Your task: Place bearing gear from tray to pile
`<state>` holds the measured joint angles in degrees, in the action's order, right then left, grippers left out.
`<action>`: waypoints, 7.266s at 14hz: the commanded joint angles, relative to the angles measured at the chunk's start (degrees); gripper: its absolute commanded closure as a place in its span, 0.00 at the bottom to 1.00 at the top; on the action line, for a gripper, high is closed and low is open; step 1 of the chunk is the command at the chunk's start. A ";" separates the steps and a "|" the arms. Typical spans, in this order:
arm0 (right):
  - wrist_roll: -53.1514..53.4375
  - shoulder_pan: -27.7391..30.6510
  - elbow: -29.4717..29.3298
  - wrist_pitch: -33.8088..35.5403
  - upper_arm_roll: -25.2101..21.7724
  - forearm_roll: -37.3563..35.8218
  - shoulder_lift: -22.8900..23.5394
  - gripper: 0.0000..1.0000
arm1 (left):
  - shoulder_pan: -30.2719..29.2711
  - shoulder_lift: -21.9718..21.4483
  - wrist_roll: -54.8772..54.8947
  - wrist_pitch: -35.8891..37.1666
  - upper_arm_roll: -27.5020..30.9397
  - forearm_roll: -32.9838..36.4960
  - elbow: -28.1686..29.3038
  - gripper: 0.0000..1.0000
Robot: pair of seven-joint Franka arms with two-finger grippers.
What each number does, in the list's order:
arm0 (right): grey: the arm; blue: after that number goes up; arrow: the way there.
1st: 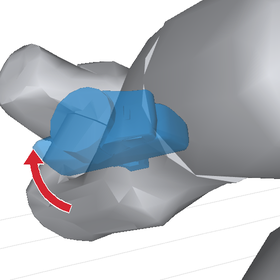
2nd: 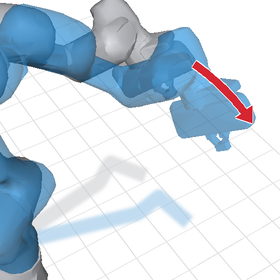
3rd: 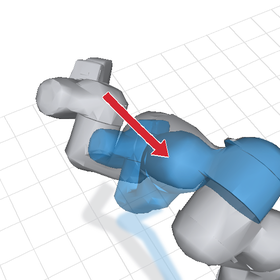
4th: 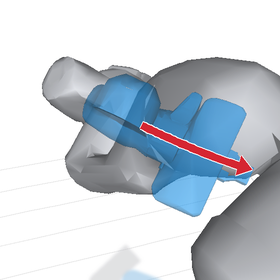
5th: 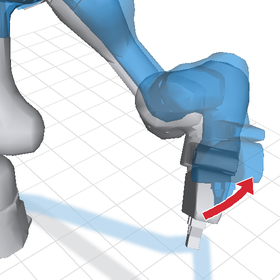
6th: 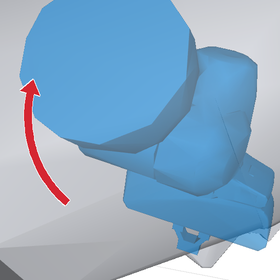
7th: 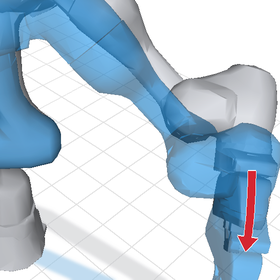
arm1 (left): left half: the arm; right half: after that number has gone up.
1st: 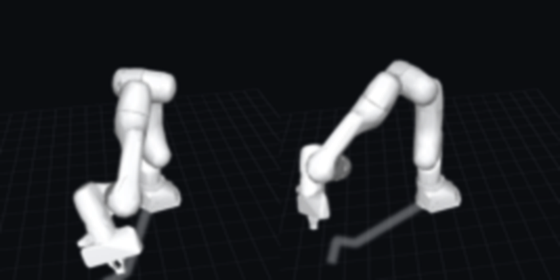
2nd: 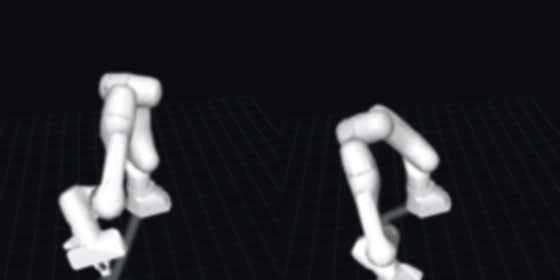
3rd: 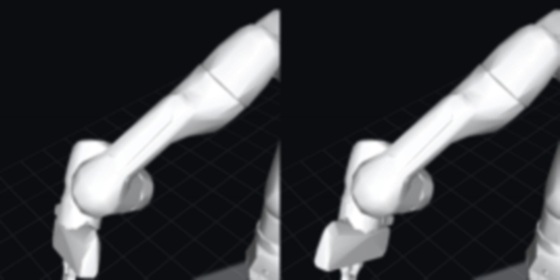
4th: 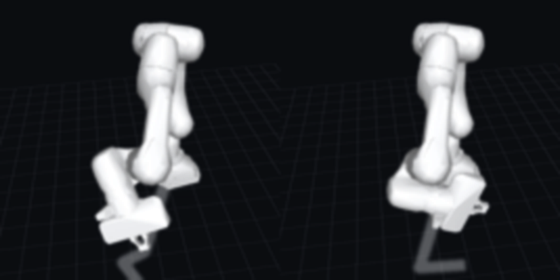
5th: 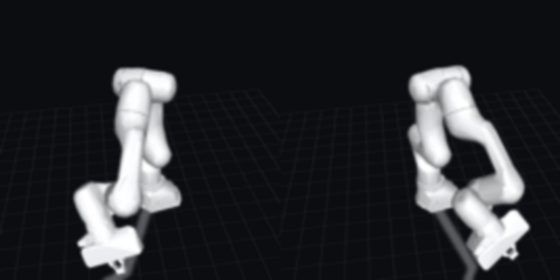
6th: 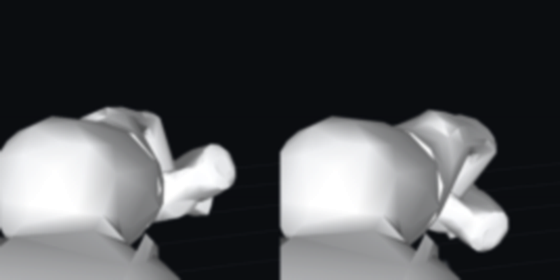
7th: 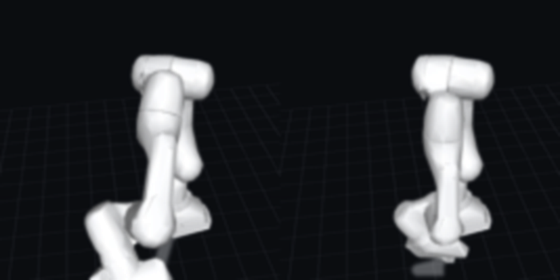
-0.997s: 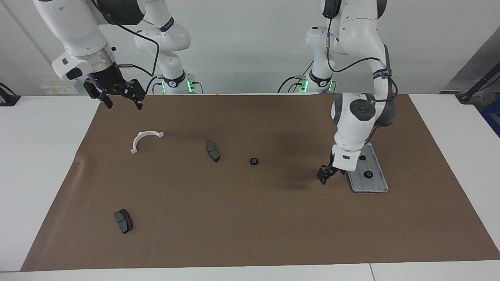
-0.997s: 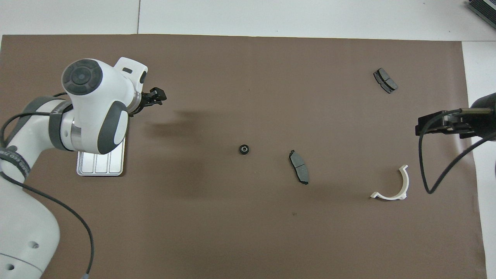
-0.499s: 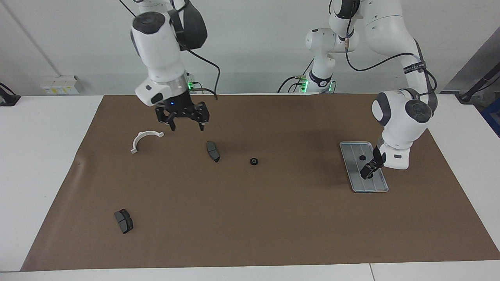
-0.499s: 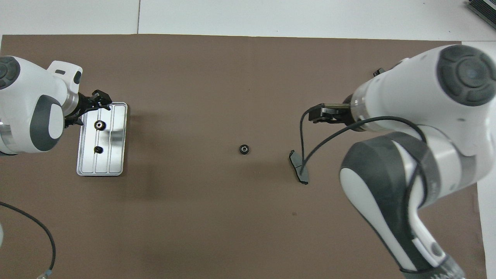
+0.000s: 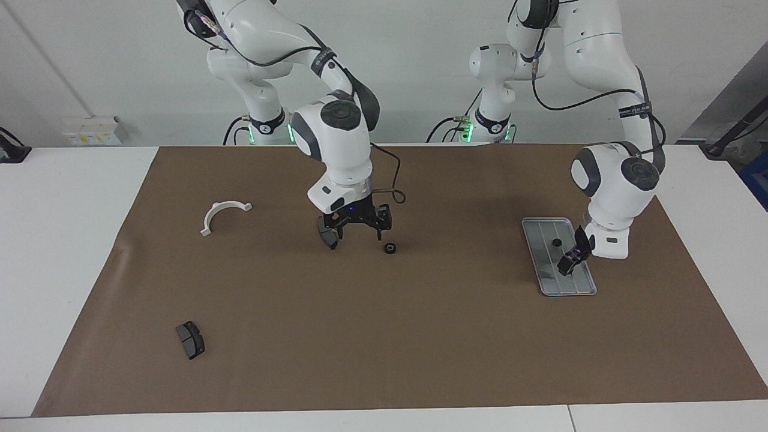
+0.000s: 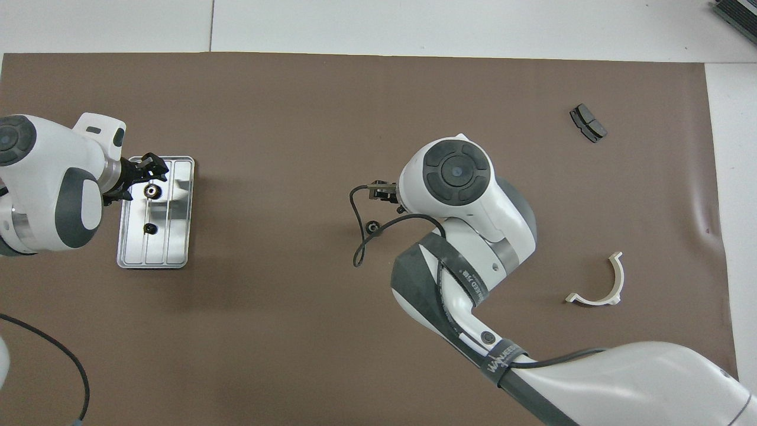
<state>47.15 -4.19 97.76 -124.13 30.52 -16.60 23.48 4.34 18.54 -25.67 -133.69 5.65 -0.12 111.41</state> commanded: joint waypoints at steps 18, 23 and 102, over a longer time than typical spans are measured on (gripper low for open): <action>12.52 -3.46 2.43 -9.64 3.40 -14.43 10.80 0.25 | -0.12 0.18 6.16 -4.12 0.41 -1.99 3.81 0.89; 12.52 -3.46 3.75 -8.68 3.40 -14.51 10.53 0.27 | 0.58 0.79 6.07 -2.11 0.41 -1.99 0.22 1.00; 9.18 -2.14 4.98 -8.24 2.52 -13.81 9.57 0.34 | 3.74 -10.98 25.58 -4.91 5.33 -7.35 17.61 0.51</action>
<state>55.03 -7.35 101.47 -131.26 32.03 -28.58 32.77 8.64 9.53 -0.50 -137.35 11.43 -7.54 126.89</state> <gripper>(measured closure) 0.335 0.502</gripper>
